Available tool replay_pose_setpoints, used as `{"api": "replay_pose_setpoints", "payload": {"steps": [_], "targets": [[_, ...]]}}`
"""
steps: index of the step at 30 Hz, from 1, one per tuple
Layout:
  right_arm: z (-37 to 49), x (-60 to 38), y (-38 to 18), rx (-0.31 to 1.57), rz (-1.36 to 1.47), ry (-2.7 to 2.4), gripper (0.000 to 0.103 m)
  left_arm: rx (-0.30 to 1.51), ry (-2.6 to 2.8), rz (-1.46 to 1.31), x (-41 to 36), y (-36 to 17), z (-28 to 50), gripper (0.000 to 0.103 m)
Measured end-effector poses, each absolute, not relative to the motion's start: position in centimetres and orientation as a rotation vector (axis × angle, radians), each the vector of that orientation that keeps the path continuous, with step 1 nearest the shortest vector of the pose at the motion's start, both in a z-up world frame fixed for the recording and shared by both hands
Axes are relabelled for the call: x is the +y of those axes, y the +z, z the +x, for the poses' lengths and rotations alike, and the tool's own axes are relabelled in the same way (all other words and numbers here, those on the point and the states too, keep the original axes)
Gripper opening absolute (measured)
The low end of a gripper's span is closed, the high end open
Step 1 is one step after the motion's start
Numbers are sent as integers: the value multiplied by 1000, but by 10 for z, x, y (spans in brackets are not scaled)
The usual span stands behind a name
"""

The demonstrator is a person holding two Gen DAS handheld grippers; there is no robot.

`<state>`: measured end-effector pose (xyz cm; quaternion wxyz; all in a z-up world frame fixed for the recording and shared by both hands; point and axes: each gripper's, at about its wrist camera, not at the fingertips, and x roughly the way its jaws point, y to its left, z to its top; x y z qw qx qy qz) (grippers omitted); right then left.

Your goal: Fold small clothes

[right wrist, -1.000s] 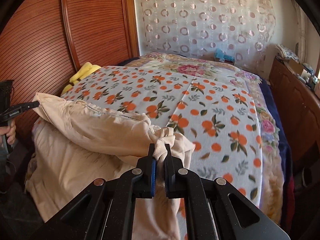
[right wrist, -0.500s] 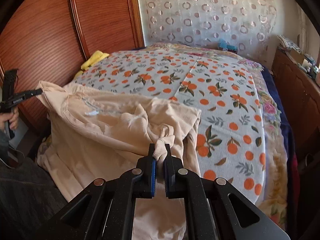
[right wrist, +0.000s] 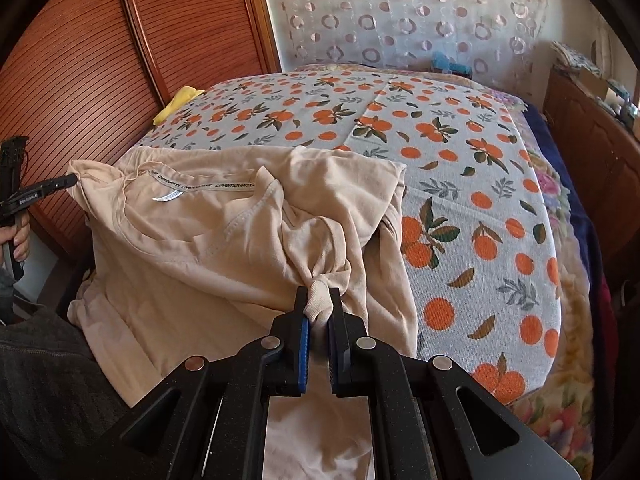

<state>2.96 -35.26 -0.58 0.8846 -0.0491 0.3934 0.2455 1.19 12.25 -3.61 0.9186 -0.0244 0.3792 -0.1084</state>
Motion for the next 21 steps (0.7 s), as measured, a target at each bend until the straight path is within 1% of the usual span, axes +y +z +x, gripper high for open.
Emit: {"api": "replay_pose_setpoints", "payload": {"steps": [1,3,4,6,8,10,12,13,14,15,21], "targets": [[30,-353,-8,815,-109,511,6,773,-221,-46,121,-33,12,7],[28,-351,-9,810,-112,508,6,760,-217,-39,118,-28,12,21],[29,-351,-10,806,-111,511,6,748,-224,-41,116,-25,11,32],[26,-352,-8,798,-110,510,6,734,-232,-41,114,-20,9,36],[25,-353,-8,795,-107,510,6,724,-234,-36,111,-17,9,44],[23,-353,-6,796,-109,509,6,721,-228,-29,109,-16,11,45],[20,-352,-4,797,-117,507,6,732,-222,-36,108,-19,15,53],[18,-351,-3,796,-124,507,6,737,-219,-46,109,-22,18,66],[15,-350,-1,798,-135,507,6,737,-224,-57,109,-24,20,75],[13,-348,0,798,-154,506,7,738,-231,-67,109,-27,22,77],[4,-352,16,777,-164,476,9,772,-241,-93,103,-45,36,78]]}}
